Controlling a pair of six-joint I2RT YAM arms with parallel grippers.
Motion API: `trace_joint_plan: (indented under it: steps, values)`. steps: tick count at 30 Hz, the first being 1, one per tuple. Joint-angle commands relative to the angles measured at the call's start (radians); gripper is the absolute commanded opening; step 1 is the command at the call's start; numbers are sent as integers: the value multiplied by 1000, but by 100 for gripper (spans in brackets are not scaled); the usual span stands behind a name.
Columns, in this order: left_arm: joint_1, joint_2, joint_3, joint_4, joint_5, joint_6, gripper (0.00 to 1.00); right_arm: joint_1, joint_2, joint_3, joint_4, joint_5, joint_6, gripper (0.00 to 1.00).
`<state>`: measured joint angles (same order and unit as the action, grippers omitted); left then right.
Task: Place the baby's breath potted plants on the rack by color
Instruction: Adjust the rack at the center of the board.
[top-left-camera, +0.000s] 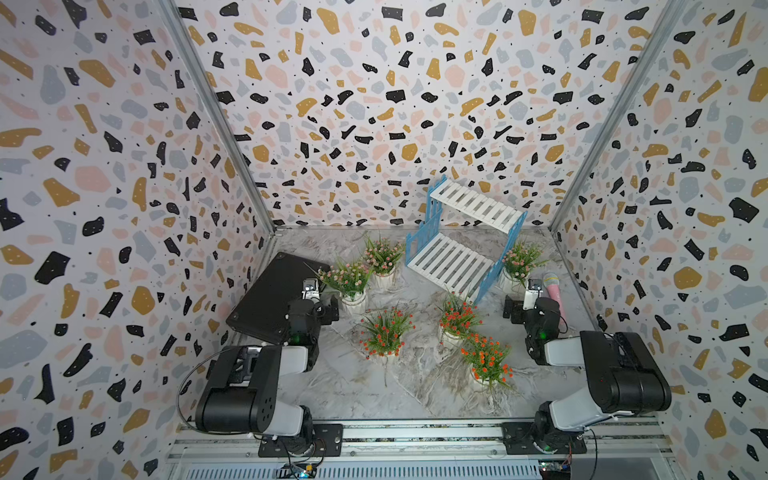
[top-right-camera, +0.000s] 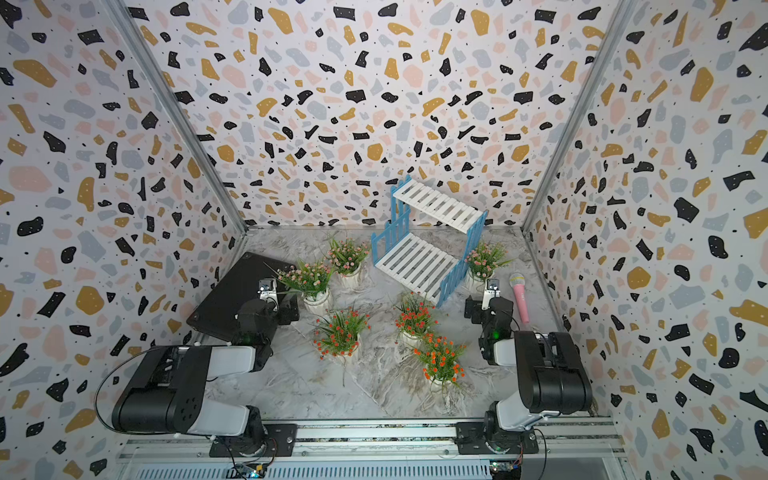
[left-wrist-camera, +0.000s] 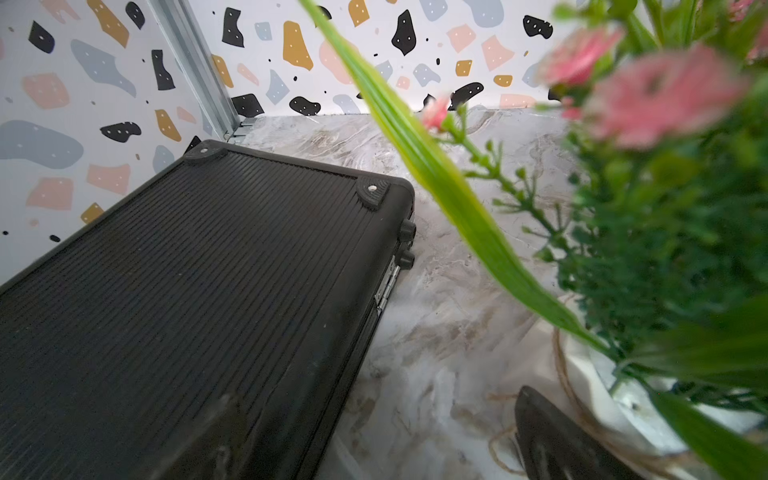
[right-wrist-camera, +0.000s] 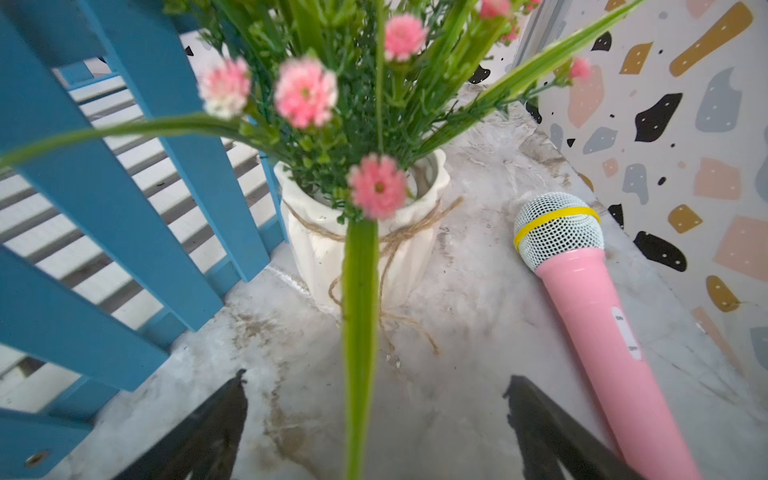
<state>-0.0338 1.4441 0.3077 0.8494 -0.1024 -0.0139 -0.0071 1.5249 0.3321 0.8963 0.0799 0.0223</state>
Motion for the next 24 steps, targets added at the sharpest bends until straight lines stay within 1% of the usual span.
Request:
trace_joint_plan:
  steps: [1, 9, 12, 15, 24]
  values:
    - [5, -2, 9, 34, 49, 15, 99, 5, -9, 11, 1, 12, 3, 100]
    - [5, -2, 8, 34, 49, 15, 99, 6, -11, 9, 6, 16, 4, 100]
    - [12, -7, 19, 5, 59, 9, 99, 6, -11, 2, 18, 23, 7, 100]
    - [14, 1, 15, 29, 59, 7, 99, 6, -9, 5, 15, 33, 9, 100]
    - [14, 3, 19, 20, 56, 6, 99, 9, -9, 8, 9, 43, 10, 100]
